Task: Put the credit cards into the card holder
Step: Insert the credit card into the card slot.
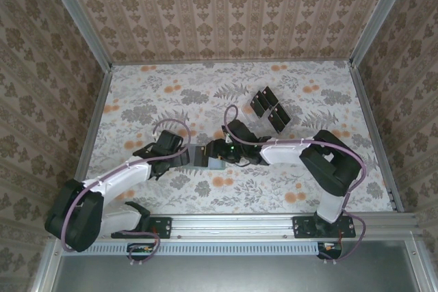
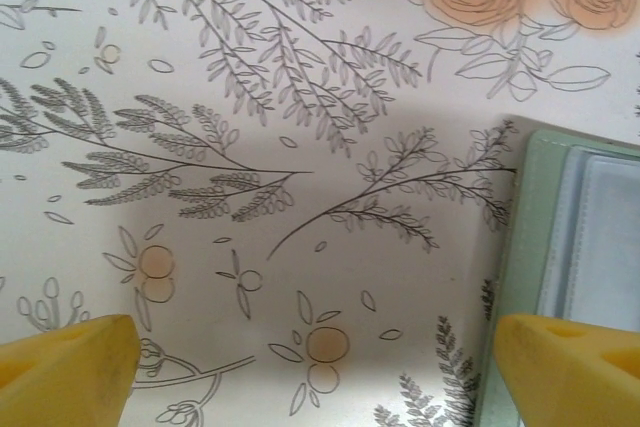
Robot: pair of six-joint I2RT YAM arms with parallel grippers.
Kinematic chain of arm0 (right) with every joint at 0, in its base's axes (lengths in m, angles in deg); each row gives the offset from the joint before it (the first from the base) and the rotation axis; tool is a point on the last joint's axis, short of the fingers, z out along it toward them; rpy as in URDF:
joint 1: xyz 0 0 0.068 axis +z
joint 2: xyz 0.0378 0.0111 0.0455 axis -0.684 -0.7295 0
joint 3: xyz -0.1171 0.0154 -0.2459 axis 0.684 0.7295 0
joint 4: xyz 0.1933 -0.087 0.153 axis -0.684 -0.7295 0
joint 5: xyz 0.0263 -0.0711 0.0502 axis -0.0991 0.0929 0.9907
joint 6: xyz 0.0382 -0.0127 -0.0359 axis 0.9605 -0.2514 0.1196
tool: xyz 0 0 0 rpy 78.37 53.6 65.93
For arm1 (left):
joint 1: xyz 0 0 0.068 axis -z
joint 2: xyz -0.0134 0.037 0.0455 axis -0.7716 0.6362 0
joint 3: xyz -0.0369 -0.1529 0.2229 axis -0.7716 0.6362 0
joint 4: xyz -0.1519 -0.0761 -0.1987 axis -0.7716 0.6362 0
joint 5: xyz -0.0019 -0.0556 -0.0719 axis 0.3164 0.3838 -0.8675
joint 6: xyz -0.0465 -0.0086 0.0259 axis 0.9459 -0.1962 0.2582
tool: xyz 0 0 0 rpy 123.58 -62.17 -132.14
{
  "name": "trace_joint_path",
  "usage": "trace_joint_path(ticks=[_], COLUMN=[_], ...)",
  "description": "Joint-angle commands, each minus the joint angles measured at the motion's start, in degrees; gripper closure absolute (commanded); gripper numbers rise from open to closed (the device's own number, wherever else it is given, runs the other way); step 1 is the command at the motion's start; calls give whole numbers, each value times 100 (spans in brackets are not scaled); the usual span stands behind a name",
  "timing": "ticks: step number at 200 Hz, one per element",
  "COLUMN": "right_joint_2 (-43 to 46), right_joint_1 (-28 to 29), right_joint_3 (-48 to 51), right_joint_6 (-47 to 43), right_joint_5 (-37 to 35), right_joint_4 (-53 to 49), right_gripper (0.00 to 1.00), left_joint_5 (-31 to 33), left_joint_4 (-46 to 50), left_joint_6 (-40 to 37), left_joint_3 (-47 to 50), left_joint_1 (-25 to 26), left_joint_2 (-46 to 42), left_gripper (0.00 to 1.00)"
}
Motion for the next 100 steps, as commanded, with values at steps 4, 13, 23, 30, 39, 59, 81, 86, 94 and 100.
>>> trace_joint_path(ticks=[4,13,23,30,39,59,81,86,94,100], right_joint_2=[127,56,-40,-117,-213,-429,-639,-678,-748,-785], right_joint_1=[3,19,38,54,86,151,218,223,250,265], right_joint_3=[-630,-852,-1063,-1203,-1349,-1610,-1770,-1797,-1847,-1870], right_joint_6=[-759,-910,-1040,-1101,-1160,-1233,-1234,-1233,-1233,-1233], right_joint_5=[-509,-645,-727,-767,-800,-866,-852,-837,-824,-815], right_joint_4=[-1844,-2199,-2470,-2619,-2758,-2942,-2962,-2961,-2962,-2949], right_gripper=[54,62,74,81,88,95,98,98,99,98], left_joint_5=[223,244,256,246,236,218,194,188,177,168], left_joint_4=[260,242,215,179,150,77,34,37,28,23], left_joint_6=[181,191,187,183,190,206,235,238,252,253], left_joint_3=[-134,-148,-166,-162,-170,-188,-207,-214,-202,-190], left_joint_1=[-92,-112,-144,-165,-192,-228,-246,-246,-246,-246], left_joint_2=[-52,-7,61,120,196,374,537,557,586,604], left_gripper=[0,0,0,0,0,0,0,0,0,0])
